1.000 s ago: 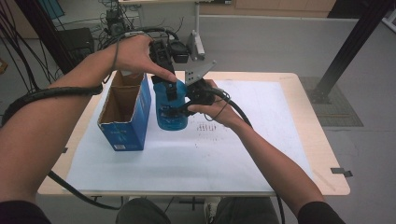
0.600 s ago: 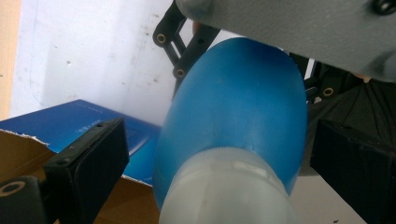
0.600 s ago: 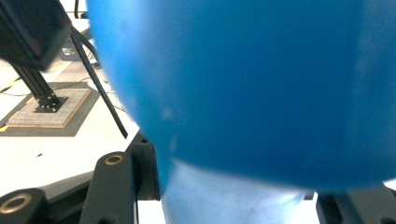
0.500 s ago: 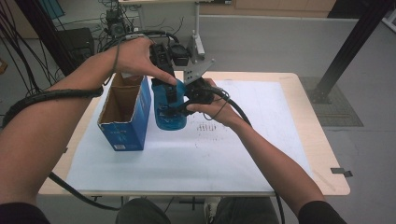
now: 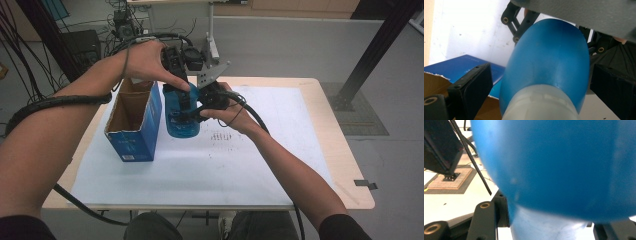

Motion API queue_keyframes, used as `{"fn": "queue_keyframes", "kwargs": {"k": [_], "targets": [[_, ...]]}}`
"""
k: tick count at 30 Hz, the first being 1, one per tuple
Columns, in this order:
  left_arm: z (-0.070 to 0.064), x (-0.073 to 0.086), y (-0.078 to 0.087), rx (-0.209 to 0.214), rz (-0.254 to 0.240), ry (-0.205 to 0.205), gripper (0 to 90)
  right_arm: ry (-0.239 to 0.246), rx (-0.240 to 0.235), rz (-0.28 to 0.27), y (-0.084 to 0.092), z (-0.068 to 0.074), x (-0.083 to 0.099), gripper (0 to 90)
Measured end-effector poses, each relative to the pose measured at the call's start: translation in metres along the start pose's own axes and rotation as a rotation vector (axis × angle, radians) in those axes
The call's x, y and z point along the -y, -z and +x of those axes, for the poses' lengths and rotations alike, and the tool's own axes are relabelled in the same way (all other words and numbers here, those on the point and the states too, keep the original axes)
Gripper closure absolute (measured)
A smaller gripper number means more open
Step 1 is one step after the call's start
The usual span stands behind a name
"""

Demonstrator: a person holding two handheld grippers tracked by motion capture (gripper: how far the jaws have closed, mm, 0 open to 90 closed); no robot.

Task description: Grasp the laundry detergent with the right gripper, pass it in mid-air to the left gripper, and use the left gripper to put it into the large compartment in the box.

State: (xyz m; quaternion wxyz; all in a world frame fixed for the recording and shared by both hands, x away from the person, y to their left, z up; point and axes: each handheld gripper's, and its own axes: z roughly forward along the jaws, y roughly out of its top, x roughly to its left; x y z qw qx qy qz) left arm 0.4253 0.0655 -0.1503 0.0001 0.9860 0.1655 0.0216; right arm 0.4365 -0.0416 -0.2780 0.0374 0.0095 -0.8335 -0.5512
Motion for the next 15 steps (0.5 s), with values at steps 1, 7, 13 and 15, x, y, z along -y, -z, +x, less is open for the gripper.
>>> {"fn": "queue_keyframes", "kwargs": {"k": [1, 7, 13, 15], "targets": [[0.0001, 0.0000, 0.0004, 0.002, 0.000, 0.001, 4.8, 0.001, 0.002, 0.001, 0.0000, -0.0001, 0.0000, 44.1], [-0.0005, 0.0006, 0.0017, -0.002, -0.009, 0.001, 4.7, -0.001, 0.003, 0.003, -0.0001, 0.0006, -0.0002, 44.0], [-0.0020, -0.0001, 0.0038, -0.006, -0.008, -0.005, 4.8, -0.003, 0.005, 0.001, 0.0004, 0.0008, -0.0009, 44.0], [-0.0021, -0.0001, 0.0036, -0.006, -0.008, -0.004, 4.8, 0.001, 0.007, -0.001, 0.0007, 0.0007, -0.0012, 44.0]]}}
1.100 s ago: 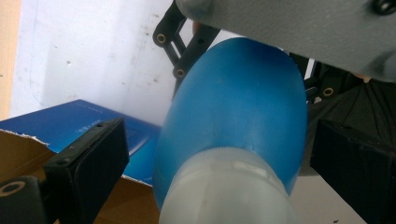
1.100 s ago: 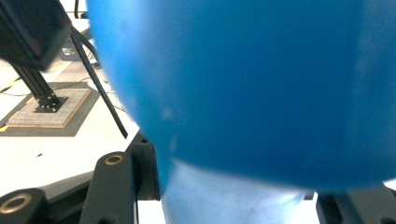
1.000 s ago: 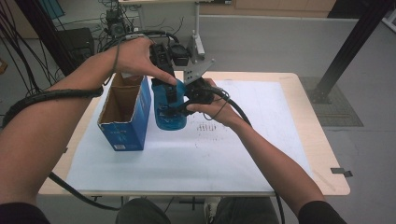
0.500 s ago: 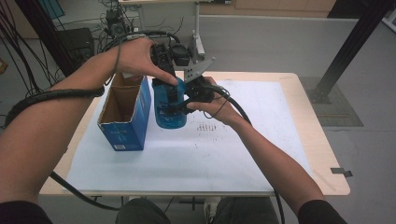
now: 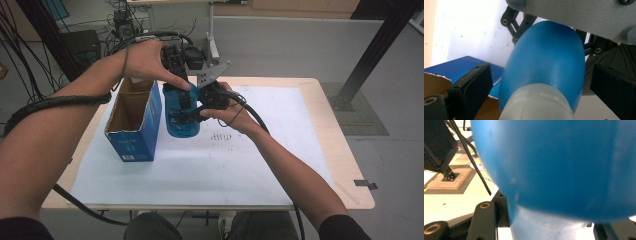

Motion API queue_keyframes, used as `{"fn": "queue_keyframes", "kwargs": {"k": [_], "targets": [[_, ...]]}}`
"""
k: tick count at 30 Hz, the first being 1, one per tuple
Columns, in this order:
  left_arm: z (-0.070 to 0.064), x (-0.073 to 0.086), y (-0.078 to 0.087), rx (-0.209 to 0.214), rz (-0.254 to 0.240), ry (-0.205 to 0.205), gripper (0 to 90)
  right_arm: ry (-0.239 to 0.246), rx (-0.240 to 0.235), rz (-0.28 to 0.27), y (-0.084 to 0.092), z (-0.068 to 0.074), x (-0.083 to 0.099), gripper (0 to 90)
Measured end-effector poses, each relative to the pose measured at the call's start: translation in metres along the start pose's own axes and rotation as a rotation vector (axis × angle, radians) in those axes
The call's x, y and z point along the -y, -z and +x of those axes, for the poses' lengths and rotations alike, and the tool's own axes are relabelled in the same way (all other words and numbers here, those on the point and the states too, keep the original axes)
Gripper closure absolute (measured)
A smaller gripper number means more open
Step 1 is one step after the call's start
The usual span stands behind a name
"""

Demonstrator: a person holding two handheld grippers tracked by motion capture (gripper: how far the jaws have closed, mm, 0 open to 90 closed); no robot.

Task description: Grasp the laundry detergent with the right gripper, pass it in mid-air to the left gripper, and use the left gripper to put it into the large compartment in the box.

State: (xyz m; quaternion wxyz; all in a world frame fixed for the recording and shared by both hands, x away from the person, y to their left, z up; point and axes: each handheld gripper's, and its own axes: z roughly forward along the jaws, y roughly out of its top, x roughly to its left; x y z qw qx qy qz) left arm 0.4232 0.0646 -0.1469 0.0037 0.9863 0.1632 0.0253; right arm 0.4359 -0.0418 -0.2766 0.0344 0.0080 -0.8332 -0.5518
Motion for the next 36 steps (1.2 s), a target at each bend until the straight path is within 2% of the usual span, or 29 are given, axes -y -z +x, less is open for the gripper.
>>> {"fn": "queue_keyframes", "kwargs": {"k": [36], "targets": [[-0.0027, -0.0002, 0.0012, -0.020, 0.006, -0.007, 4.9, 0.006, 0.015, -0.004, 0.0044, 0.0012, -0.0038, 44.0]]}}
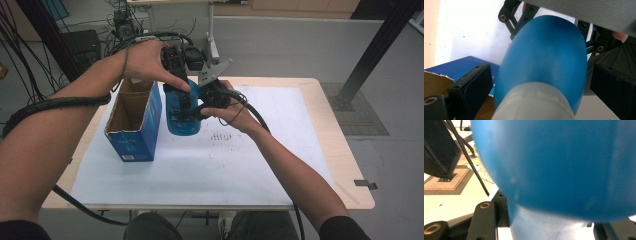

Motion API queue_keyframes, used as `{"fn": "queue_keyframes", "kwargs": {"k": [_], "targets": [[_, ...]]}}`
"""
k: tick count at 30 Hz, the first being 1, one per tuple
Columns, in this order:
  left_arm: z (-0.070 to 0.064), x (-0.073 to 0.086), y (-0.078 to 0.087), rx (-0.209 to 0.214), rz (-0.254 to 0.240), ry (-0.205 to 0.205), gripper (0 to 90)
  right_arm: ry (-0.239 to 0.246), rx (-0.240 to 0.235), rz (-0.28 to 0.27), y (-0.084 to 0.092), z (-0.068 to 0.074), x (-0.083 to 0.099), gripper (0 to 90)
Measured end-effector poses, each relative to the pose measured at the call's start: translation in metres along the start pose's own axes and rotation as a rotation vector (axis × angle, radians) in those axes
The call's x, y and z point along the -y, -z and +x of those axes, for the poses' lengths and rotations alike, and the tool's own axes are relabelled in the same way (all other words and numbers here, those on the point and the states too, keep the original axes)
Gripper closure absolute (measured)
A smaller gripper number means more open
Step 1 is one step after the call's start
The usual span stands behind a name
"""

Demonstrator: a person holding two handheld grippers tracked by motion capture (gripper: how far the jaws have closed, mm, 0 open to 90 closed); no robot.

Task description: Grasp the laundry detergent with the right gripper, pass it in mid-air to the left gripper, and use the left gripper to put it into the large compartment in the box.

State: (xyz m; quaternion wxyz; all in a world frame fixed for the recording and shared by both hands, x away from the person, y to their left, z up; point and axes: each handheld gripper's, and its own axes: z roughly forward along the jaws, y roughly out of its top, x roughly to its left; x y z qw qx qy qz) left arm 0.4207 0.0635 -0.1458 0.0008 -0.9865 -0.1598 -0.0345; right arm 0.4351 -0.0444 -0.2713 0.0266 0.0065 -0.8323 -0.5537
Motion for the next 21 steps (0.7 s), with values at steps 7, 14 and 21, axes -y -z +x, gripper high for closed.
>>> {"fn": "queue_keyframes", "kwargs": {"k": [7, 14, 21], "targets": [[0.0003, -0.0013, -0.0006, -0.004, 0.002, -0.003, 5.0, 0.000, -0.001, 0.002, 0.0006, 0.0002, 0.0000, 44.0], [0.0003, -0.0012, 0.0015, -0.006, -0.002, -0.002, 5.0, -0.001, -0.001, 0.003, -0.0004, 0.0003, -0.0001, 44.0], [0.0011, -0.0005, 0.0027, -0.002, -0.016, 0.009, 5.0, 0.004, -0.001, 0.003, -0.0004, 0.0003, -0.0003, 44.0]]}}
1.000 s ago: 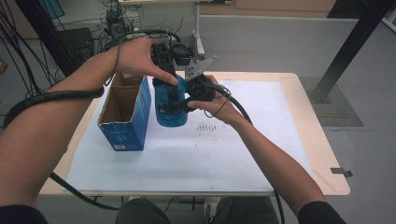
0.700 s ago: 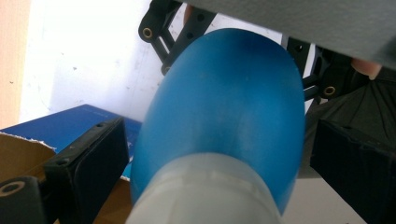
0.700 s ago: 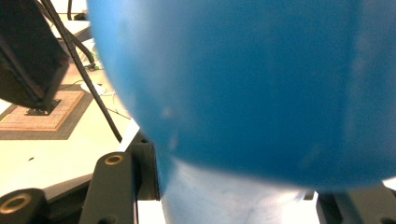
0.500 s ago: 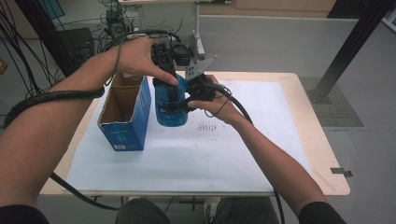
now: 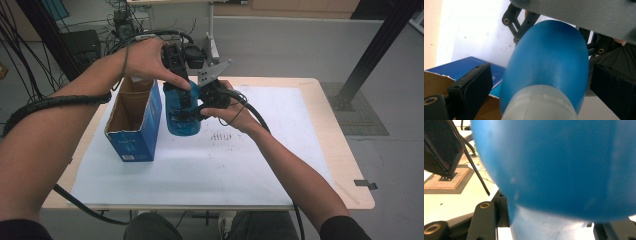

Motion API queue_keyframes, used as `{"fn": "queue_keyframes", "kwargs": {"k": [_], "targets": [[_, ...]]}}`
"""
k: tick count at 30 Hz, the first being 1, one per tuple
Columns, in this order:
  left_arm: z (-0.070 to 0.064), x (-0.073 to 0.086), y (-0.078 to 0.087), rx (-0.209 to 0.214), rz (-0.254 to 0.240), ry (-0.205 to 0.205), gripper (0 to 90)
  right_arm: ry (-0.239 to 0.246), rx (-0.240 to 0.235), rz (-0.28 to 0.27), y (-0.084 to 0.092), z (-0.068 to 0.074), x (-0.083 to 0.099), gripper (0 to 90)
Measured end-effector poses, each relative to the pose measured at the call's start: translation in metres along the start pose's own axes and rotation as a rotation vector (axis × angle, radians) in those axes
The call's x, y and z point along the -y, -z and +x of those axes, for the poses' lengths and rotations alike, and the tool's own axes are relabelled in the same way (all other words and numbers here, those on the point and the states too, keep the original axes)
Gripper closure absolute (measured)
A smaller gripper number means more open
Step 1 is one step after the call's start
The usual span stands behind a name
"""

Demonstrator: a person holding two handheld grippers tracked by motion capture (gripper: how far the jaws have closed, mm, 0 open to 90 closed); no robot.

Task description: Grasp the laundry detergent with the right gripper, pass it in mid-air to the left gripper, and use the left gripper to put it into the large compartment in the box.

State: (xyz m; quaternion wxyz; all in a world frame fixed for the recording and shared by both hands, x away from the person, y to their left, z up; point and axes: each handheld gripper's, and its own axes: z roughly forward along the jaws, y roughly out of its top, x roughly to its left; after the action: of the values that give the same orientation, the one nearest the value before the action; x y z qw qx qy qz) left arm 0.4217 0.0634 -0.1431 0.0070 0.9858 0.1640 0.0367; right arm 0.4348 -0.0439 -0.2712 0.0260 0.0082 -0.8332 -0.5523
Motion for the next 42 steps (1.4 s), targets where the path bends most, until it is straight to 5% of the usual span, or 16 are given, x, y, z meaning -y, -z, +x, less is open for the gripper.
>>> {"fn": "queue_keyframes", "kwargs": {"k": [42], "targets": [[-0.0016, 0.0013, 0.0043, -0.013, 0.006, -0.011, 5.3, 0.008, -0.001, 0.007, -0.0005, 0.0017, -0.0020, 44.0]]}}
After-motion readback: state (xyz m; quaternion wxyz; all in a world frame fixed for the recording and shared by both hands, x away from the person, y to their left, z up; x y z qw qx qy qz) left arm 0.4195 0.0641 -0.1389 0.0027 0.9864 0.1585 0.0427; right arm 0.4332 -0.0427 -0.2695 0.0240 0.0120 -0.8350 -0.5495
